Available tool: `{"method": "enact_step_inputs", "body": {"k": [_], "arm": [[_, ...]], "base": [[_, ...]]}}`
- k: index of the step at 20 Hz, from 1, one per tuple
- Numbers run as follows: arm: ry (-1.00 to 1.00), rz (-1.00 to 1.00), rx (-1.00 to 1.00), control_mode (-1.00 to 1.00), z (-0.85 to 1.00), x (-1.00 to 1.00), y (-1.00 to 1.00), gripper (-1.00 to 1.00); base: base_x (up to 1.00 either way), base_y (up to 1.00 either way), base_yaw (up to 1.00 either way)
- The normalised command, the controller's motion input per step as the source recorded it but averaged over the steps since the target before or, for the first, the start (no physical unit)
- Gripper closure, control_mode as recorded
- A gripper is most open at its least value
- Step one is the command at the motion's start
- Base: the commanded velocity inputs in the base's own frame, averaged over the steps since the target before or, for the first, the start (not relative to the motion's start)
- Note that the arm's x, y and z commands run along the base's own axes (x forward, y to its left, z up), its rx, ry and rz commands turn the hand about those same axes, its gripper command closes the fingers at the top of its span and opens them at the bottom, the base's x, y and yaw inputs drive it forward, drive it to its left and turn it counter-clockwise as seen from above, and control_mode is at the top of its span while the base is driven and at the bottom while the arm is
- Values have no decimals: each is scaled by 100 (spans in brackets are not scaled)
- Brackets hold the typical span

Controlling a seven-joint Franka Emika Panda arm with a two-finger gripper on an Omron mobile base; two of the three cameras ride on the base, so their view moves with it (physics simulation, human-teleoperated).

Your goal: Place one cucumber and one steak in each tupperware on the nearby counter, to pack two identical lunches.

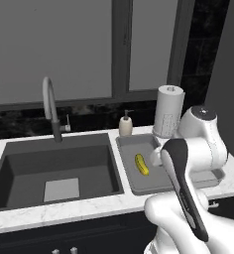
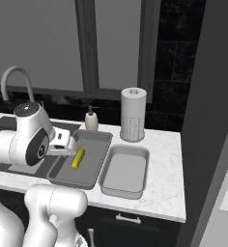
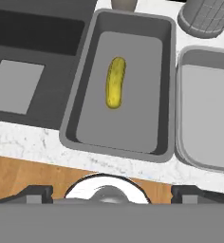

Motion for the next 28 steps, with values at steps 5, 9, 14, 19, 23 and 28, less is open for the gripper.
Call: {"method": "enact_step_inputs", "body": {"k": [5, 9, 14, 19, 23, 28], "arm": [[0, 0, 0, 100, 0, 0, 0, -100], [0, 0, 0, 100, 0, 0, 0, -100], [0, 0, 0, 100, 0, 0, 0, -100], [0, 0, 0, 100, 0, 0, 0, -100], [0, 0, 0, 100, 0, 0, 0, -100], [0, 0, 0, 100, 0, 0, 0, -100]], "base": [[-99, -1, -6], [-100, -33, -14], [-58, -89, -23], [-1, -100, -17], [0, -100, -10], [5, -91, -5]]}}
